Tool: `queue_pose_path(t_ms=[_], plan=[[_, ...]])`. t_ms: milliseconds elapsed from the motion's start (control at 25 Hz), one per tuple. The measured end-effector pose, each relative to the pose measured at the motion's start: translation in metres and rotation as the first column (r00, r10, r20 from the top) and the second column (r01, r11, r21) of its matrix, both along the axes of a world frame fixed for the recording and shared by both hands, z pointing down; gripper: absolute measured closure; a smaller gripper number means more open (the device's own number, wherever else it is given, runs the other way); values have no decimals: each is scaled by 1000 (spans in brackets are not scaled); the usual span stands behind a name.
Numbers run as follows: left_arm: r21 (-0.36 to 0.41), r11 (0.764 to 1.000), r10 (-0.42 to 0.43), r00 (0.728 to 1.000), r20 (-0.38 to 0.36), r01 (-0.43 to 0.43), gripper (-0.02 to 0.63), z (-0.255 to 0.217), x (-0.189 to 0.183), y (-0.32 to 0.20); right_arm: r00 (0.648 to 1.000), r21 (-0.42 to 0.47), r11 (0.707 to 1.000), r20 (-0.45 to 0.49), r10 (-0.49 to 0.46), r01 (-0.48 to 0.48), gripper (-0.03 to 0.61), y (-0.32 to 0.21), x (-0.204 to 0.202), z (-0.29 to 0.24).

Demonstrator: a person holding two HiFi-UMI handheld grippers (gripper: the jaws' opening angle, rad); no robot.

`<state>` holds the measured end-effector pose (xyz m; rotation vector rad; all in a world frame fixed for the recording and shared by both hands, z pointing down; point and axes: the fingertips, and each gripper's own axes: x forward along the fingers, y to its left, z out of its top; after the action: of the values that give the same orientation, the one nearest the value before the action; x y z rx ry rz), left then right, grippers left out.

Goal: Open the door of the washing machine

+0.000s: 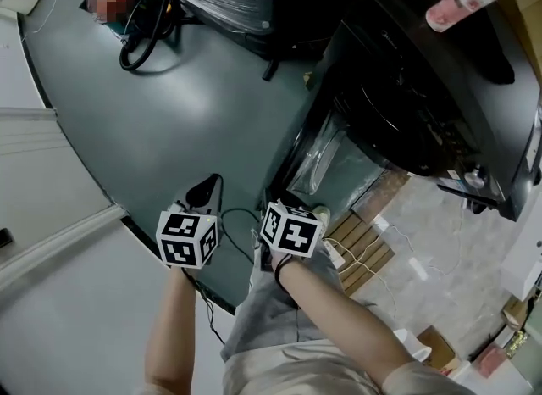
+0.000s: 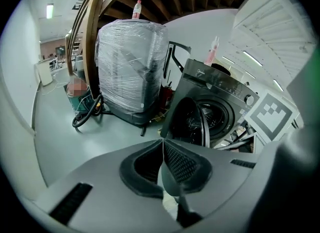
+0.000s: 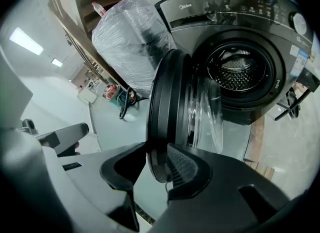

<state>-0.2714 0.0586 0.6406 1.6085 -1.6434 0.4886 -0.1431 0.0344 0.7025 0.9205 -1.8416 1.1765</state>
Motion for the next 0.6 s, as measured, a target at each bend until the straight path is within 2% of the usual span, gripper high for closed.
queue_pose_path(t_ms=[160, 360, 600], plan=[[-13, 1000, -24, 998, 51, 25, 591, 0, -31, 14, 998, -27, 998, 3, 58, -58, 422, -1, -35, 2], [-12, 994, -110, 991, 74, 111, 591, -3, -72, 31, 989, -57, 988, -26, 145, -147, 420, -5, -60, 7], [-8, 978, -204, 973, 104, 206, 591, -14, -116, 55, 986, -69, 983, -12, 169, -169, 423, -8, -91, 5]])
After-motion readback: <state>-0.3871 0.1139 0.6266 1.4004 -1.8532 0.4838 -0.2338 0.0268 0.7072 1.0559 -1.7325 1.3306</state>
